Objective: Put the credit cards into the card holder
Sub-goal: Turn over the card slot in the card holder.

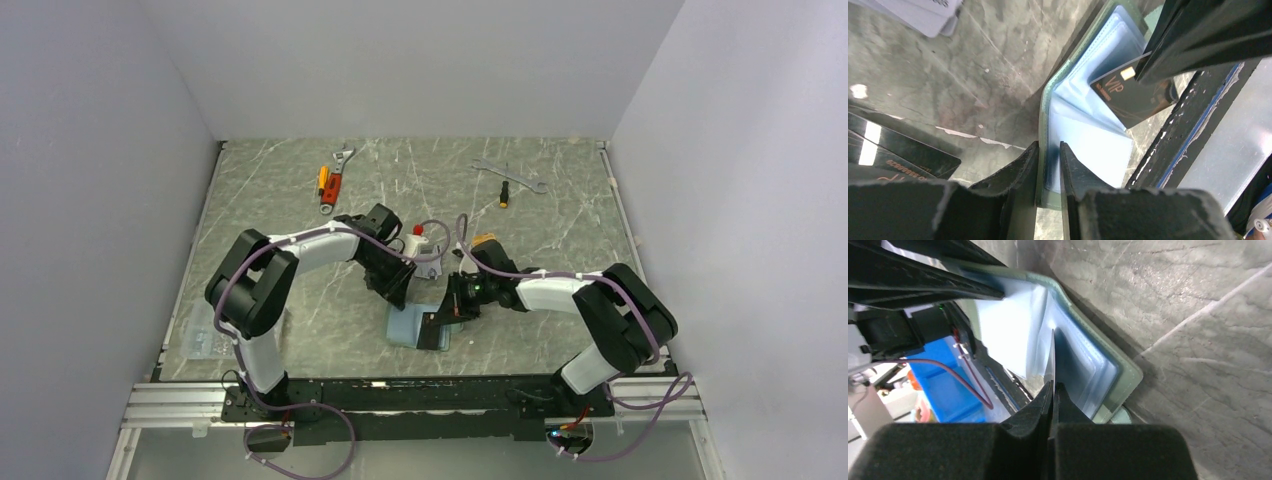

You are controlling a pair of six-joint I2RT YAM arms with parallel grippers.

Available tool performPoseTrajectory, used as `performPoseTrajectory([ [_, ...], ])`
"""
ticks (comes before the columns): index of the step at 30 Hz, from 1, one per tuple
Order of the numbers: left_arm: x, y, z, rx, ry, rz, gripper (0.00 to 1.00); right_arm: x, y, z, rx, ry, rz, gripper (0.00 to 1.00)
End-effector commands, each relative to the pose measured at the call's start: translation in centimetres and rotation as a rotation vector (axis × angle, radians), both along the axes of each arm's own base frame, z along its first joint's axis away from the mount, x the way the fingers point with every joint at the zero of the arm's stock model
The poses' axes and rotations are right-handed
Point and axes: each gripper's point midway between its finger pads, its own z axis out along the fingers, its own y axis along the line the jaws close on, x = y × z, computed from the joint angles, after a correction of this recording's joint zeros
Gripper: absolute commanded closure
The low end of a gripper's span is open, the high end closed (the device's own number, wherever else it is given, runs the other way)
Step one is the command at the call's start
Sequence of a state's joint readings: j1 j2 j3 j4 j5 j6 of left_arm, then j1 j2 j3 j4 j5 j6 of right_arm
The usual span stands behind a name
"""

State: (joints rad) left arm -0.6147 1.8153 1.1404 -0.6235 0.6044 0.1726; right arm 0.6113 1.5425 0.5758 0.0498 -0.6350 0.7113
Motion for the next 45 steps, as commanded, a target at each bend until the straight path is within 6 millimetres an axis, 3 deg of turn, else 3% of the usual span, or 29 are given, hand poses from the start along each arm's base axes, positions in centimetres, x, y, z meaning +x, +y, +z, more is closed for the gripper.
performPoseTrajectory([
  [1,-1.4,-0.2,0.4,-0.061,0.0,-0.045,0.75,2.0,0.5,1.7,0.098,-0.059,-0.04,1.0],
  [6,-1.8,-0.1,0.0,-0.074,0.006,-0.036,0.79,2.8,0.5,2.8,0.149,-0.079,-0.071,1.0],
  [17,-1.9,-0.8,0.4,-0.088,0.115,0.128,0.94,3.3,0.4,2.6,0.122,-0.083,-0.123,1.0],
  [19,-1.8,-1.0,0.5,-0.094,0.144,0.162,1.0,3.3,0.2,2.7,0.082,-0.1,-0.127,1.0],
  [29,-0.6,-1.2,0.2,-0.108,0.228,0.282,1.0,4.2,-2.8,3.8,-0.22,-0.189,-0.245,1.0],
  [32,-0.4,-1.0,0.0,-0.1,0.211,0.302,1.0,3.7,-2.0,4.4,-0.214,-0.195,-0.234,1.0],
  [35,-0.3,-0.7,-0.3,-0.094,0.21,0.32,1.0,3.1,-0.3,5.3,-0.079,-0.185,-0.234,1.0],
  [45,0.0,-0.1,-1.4,-0.06,0.196,0.34,1.0,1.8,-0.9,2.2,-0.032,-0.117,-0.218,1.0],
])
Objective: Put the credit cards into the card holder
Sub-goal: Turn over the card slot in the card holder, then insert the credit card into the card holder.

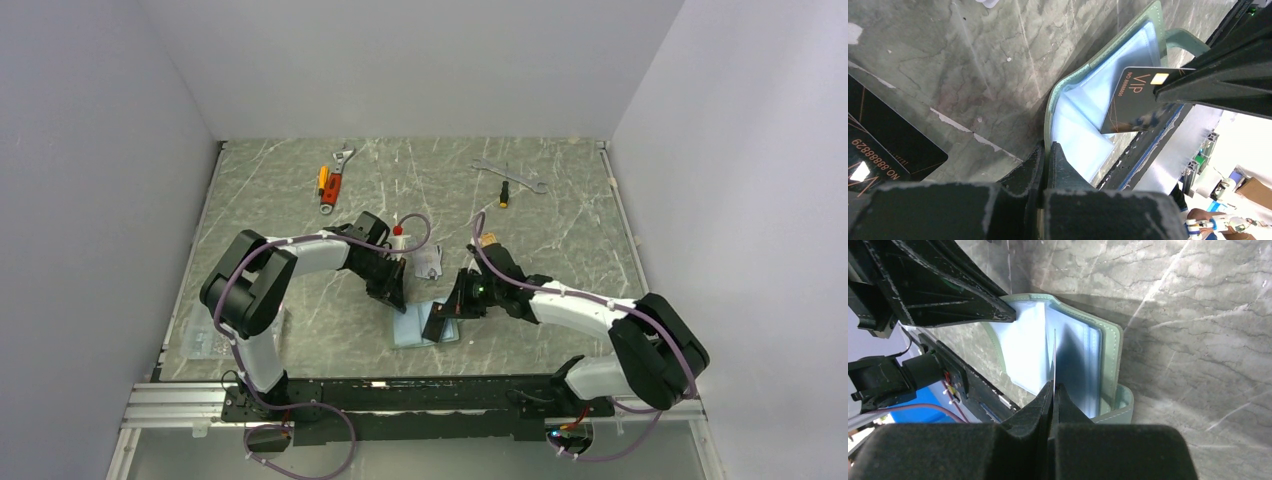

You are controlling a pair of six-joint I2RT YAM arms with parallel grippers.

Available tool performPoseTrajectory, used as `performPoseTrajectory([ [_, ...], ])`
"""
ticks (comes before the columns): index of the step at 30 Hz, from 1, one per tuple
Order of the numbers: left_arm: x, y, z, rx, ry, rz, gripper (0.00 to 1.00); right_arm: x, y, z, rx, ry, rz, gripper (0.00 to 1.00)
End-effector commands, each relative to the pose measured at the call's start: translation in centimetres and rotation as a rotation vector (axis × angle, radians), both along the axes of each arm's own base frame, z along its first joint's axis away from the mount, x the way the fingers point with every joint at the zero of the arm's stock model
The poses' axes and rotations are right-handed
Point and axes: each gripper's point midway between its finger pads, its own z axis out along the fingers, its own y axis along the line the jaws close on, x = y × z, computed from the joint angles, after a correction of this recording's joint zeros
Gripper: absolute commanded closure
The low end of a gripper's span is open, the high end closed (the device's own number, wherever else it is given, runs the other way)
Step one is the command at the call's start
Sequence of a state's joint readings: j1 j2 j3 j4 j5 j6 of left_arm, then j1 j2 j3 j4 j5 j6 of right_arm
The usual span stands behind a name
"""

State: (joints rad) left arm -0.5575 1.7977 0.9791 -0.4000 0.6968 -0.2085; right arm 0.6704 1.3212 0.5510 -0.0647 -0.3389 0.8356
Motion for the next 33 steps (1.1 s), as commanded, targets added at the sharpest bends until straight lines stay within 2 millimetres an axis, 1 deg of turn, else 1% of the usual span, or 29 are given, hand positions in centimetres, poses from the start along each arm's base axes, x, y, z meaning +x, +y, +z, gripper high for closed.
performPoseTrajectory([
  [1,0.8,0.2,-0.4,0.015,-0.031,0.025,1.0,0.4,0.5,0.0,0.092,-0.006,0.0,1.0],
  [3,0.7,0.3,-0.6,0.024,-0.03,0.027,0.98,0.4,0.2,-0.4,0.111,0.006,-0.002,1.0],
  [6,0.7,0.4,-0.7,0.031,-0.031,0.025,0.8,0.2,0.2,-0.9,0.141,0.021,0.004,1.0],
  [7,0.7,0.5,-0.6,0.034,-0.032,0.022,0.75,0.2,0.1,-1.1,0.145,0.027,0.006,1.0],
  [10,0.6,0.7,0.0,0.033,-0.058,0.011,0.57,0.3,-0.1,-1.5,0.137,0.027,0.006,1.0],
  [11,0.7,0.8,0.3,0.033,-0.071,0.002,0.54,0.3,-0.1,-1.7,0.133,0.027,0.004,1.0],
  [12,0.8,0.9,0.7,0.034,-0.084,-0.006,0.53,0.3,-0.2,-1.8,0.129,0.026,0.002,1.0],
  [16,1.1,1.7,2.0,0.036,-0.141,-0.027,0.51,0.3,-0.6,-2.2,0.108,0.022,-0.005,1.0],
  [19,0.7,2.1,2.4,0.034,-0.161,-0.065,0.52,0.4,-0.9,-2.3,0.088,0.009,-0.015,1.0],
  [21,0.1,2.3,2.3,0.038,-0.149,-0.097,0.53,0.4,-1.1,-2.3,0.077,0.004,-0.019,1.0],
  [24,-1.0,2.5,1.4,0.056,-0.114,-0.123,0.54,0.4,-1.3,-2.4,0.074,-0.002,-0.027,1.0],
  [28,-1.9,1.9,0.8,0.045,-0.09,-0.145,0.56,0.6,-1.2,-2.2,0.079,-0.014,-0.022,1.0],
  [30,-2.0,1.6,0.7,0.038,-0.067,-0.147,0.61,0.7,-1.0,-1.9,0.094,-0.03,-0.018,1.0],
  [33,-2.1,1.4,0.2,0.036,-0.033,-0.143,0.75,0.8,-0.7,-1.5,0.133,-0.048,-0.012,1.0],
])
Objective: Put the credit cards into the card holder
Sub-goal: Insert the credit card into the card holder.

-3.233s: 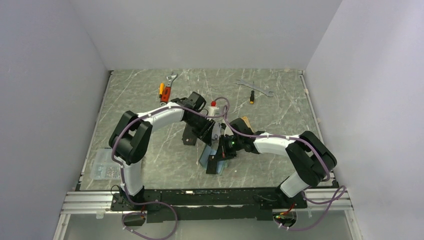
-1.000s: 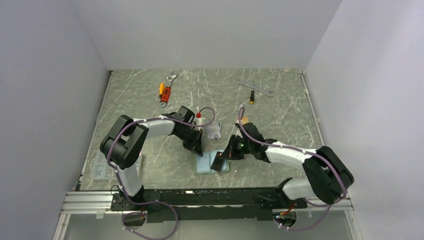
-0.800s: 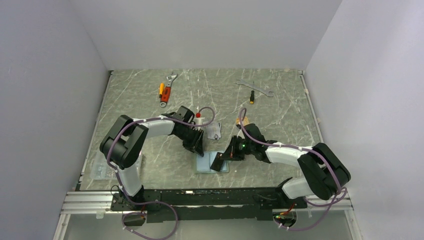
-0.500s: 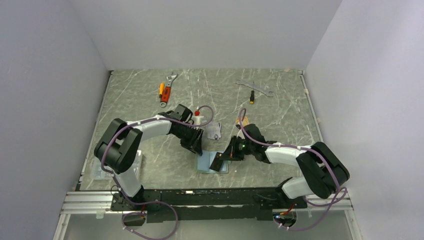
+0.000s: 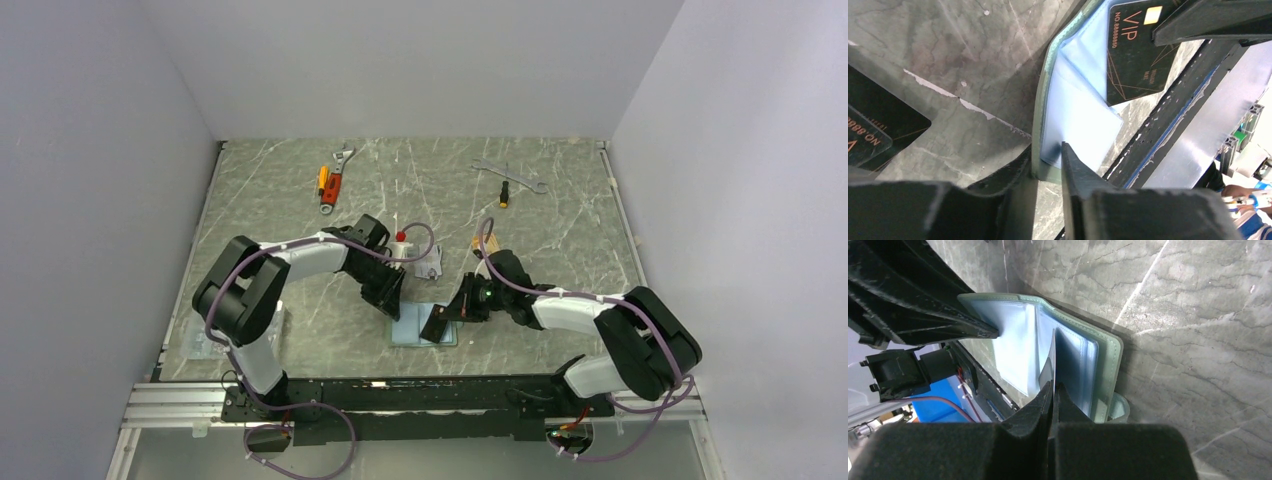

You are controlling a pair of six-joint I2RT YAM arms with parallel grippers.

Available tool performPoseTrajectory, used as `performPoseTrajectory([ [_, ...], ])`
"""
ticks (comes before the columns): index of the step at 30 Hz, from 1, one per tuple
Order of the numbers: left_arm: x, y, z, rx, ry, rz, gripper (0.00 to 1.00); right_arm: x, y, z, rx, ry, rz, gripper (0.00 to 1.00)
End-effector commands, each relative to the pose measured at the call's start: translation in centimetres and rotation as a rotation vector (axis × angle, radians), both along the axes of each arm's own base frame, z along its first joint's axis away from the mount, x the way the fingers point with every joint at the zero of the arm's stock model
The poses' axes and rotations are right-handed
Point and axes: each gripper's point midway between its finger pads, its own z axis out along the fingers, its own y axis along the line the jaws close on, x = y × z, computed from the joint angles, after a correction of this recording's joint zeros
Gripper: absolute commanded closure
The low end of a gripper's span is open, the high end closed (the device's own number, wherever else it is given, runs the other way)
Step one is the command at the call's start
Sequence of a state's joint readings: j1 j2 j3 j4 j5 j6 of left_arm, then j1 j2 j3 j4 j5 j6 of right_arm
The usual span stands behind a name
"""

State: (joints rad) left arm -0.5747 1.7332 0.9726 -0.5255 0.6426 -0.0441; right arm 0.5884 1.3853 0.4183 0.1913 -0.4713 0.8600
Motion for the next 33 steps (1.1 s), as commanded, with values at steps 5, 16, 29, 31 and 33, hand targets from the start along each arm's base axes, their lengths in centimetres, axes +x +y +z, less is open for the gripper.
performPoseTrajectory([
  [5,-0.8,-0.1,-1.0,-0.006,0.055,0.001,0.85,1.0,-0.4,1.0,0.082,-0.09,-0.023,1.0],
  [16,-0.8,-0.1,-1.3,-0.011,0.082,0.032,0.78,1.2,0.7,2.0,0.177,-0.118,0.003,1.0],
  [29,-0.8,0.1,-1.5,-0.006,0.088,0.053,0.71,1.0,1.5,1.6,0.199,-0.1,0.034,1.0],
  [31,-0.7,0.3,-1.6,0.003,0.087,0.063,0.71,1.1,1.3,1.8,0.193,-0.111,0.03,1.0],
  [33,-0.5,0.4,-1.6,0.008,0.089,0.073,0.7,1.3,1.2,2.3,0.187,-0.134,0.027,1.0],
])
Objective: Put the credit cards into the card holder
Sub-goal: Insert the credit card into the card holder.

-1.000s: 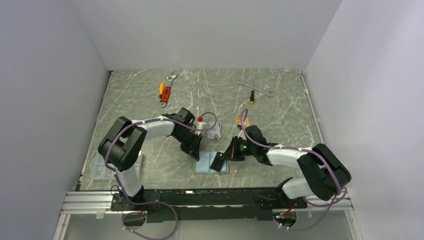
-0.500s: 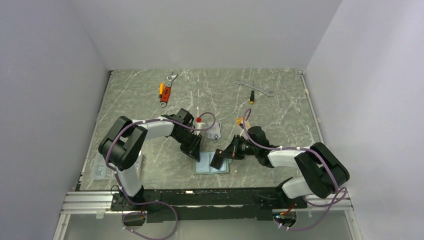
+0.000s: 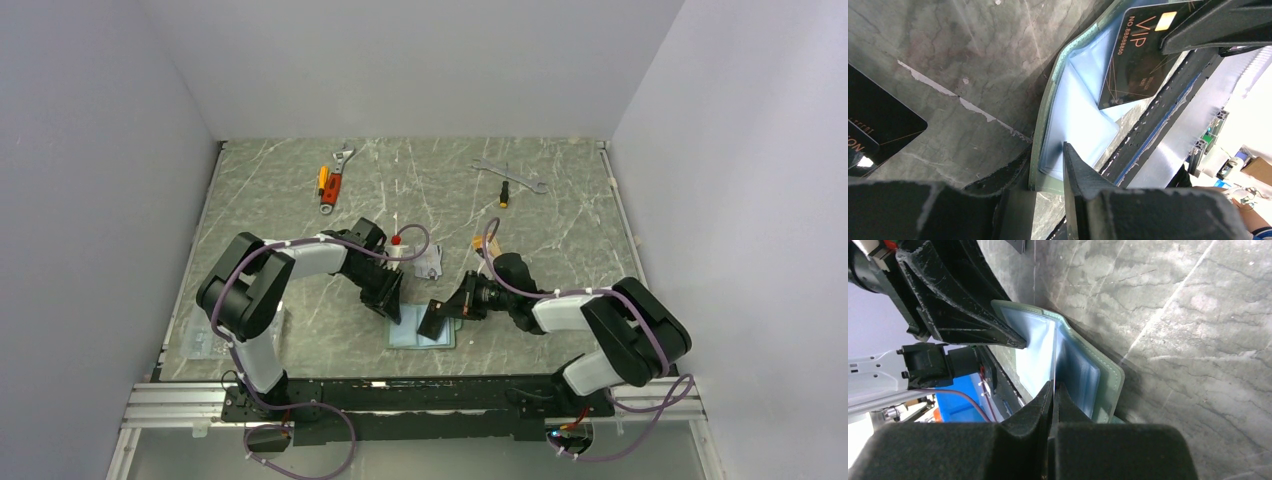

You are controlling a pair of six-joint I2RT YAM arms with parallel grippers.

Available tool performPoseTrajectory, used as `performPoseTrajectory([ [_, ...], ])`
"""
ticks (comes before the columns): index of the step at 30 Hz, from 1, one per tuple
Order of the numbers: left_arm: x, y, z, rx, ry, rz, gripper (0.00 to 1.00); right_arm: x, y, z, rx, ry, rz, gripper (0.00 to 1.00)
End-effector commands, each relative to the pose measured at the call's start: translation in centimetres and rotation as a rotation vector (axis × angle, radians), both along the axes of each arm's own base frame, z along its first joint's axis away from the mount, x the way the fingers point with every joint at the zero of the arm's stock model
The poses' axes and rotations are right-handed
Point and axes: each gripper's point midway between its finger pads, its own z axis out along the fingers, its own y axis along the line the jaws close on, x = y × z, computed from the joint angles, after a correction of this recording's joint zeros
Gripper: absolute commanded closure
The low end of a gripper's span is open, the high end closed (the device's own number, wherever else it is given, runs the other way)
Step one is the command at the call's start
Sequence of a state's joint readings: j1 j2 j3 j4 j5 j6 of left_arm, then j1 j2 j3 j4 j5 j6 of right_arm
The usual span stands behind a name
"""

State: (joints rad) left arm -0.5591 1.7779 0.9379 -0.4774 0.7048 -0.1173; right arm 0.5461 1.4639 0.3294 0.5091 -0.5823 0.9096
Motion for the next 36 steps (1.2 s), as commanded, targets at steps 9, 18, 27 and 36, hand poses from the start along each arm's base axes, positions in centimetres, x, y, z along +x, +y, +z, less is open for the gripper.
performPoseTrajectory([
  [9,0.8,1.1,-0.5,0.041,-0.022,0.047,0.71,0.5,0.8,2.7,0.081,-0.118,0.025,1.0],
  [18,0.8,1.0,-0.4,0.038,-0.024,0.048,0.72,0.4,1.7,1.9,0.099,-0.084,0.065,1.0],
  [27,0.8,1.0,-0.5,0.037,-0.019,0.049,0.72,0.1,2.2,1.7,0.121,-0.072,0.094,1.0],
  [36,0.8,1.0,-0.5,0.037,-0.017,0.052,0.71,0.2,2.6,1.2,0.108,-0.061,0.108,1.0],
])
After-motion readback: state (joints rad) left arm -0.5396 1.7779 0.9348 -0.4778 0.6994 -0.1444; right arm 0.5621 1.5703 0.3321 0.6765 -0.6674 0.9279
